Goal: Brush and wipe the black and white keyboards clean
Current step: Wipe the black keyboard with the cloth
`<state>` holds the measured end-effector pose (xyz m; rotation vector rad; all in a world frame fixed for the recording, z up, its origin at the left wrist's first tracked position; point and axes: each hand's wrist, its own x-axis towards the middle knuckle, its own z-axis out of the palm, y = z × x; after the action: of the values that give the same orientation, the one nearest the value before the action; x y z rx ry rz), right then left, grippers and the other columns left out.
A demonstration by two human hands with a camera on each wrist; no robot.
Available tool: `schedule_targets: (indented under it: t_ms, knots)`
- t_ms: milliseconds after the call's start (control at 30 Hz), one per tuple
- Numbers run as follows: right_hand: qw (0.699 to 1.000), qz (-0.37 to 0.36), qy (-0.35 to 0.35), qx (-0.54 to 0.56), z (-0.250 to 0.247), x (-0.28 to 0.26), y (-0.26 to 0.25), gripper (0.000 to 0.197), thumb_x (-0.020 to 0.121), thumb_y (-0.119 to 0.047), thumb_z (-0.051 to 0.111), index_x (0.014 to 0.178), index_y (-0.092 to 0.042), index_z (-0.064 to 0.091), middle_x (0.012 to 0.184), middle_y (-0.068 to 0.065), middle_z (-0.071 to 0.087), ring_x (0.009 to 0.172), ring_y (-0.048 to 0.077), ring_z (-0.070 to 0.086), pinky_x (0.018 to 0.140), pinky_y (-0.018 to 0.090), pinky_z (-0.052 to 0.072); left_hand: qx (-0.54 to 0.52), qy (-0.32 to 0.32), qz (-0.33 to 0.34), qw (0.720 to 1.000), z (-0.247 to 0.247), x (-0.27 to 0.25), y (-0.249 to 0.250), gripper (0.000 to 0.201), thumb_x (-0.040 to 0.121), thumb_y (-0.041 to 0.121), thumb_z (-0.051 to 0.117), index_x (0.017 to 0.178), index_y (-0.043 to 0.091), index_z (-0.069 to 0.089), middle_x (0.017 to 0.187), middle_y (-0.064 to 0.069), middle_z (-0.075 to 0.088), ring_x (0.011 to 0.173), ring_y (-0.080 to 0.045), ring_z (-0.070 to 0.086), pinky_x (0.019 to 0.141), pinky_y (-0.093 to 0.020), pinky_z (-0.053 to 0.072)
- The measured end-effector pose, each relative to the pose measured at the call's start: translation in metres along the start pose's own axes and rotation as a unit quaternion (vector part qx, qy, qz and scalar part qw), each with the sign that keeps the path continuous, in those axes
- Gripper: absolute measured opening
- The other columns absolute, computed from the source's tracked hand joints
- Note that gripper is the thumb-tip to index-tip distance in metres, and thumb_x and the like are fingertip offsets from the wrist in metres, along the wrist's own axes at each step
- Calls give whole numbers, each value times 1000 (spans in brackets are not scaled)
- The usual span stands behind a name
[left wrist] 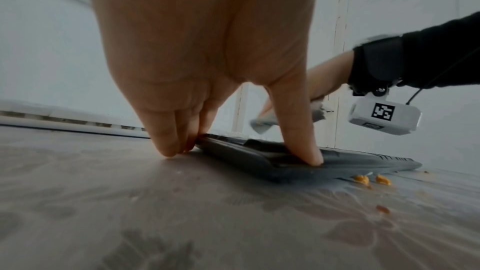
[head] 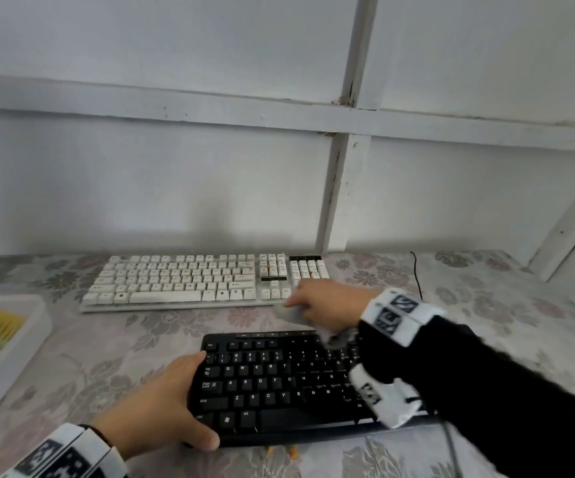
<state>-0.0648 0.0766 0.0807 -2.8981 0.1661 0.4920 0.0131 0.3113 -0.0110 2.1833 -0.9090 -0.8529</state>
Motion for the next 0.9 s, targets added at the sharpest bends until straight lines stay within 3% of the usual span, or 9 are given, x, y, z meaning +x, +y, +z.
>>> schedule_targets:
  t_ms: [100, 200, 300, 467, 533, 600, 667, 800, 900]
  knots:
    - [995, -96, -16, -17, 14, 32, -51, 35, 100, -18, 40, 130, -14, 56, 127, 11, 53, 87, 18, 53, 80, 25, 48, 0, 6, 17, 1000, -2, 1, -1, 80, 48, 25, 85, 107, 53, 37, 120, 25, 42, 115, 1, 44, 99, -24, 40]
    - [989, -94, -33, -111, 29, 48, -70, 40, 100, -10, 40, 137, -21, 49, 139, 8, 44, 118, 30, 45, 99, 40, 38, 11, 10, 20, 1000, -2, 2, -5, 81, 43, 32, 85, 112, 48, 45, 119, 21, 49, 114, -1, 47, 96, -28, 44]
    - [993, -68, -13, -95, 37, 46, -55, 37, 100, -18, 43, 137, -23, 48, 142, 7, 40, 121, 36, 45, 100, 44, 43, 17, 18, 20, 999, -1, 4, -8, 88, 37, 39, 83, 115, 49, 42, 121, 22, 48, 116, -1, 46, 99, -30, 42]
    - [1000, 9, -12, 13, 44, 24, 9, 38, 99, -27, 41, 133, -14, 50, 127, 16, 48, 105, 31, 58, 88, 38, 52, 24, 24, 23, 999, -1, 1, -2, 94, 30, 45, 78, 111, 53, 30, 123, 27, 37, 118, 1, 39, 106, -27, 35]
    - [998, 46, 7, 51, 46, 14, 36, 36, 99, -36, 40, 122, -11, 54, 111, 10, 54, 90, 23, 63, 81, 34, 55, 24, 23, 28, 999, -1, 0, 1, 88, 29, 46, 77, 103, 54, 29, 119, 29, 36, 116, 2, 39, 104, -25, 34]
    - [996, 73, 14, 57, 44, -3, 58, 33, 99, -38, 41, 111, -11, 54, 100, 2, 57, 77, 11, 58, 73, 21, 49, 17, 26, 23, 999, -1, 0, -1, 91, 29, 44, 80, 104, 54, 30, 121, 27, 39, 118, 0, 40, 105, -27, 35]
    - [996, 88, 11, 23, 40, -20, 79, 35, 97, -40, 42, 111, -11, 56, 101, 0, 58, 80, 10, 55, 75, 21, 46, 15, 22, 17, 999, -1, 1, -3, 95, 31, 43, 85, 108, 55, 30, 125, 25, 40, 121, -1, 40, 106, -29, 35]
    - [990, 139, 18, 21, 38, -47, 118, 40, 96, -47, 40, 100, -12, 58, 99, 2, 60, 80, 12, 56, 72, 20, 43, 12, 17, 29, 999, -2, -1, 2, 86, 42, 31, 86, 102, 55, 29, 117, 28, 39, 110, 8, 40, 89, -13, 35]
    - [968, 211, 38, 132, 39, -63, 149, 31, 95, -45, 47, 88, -16, 54, 86, -2, 59, 70, 11, 56, 64, 21, 41, 2, 11, 29, 1000, -1, -3, 7, 79, 52, 19, 86, 97, 52, 30, 114, 28, 39, 104, 11, 41, 80, -6, 33]
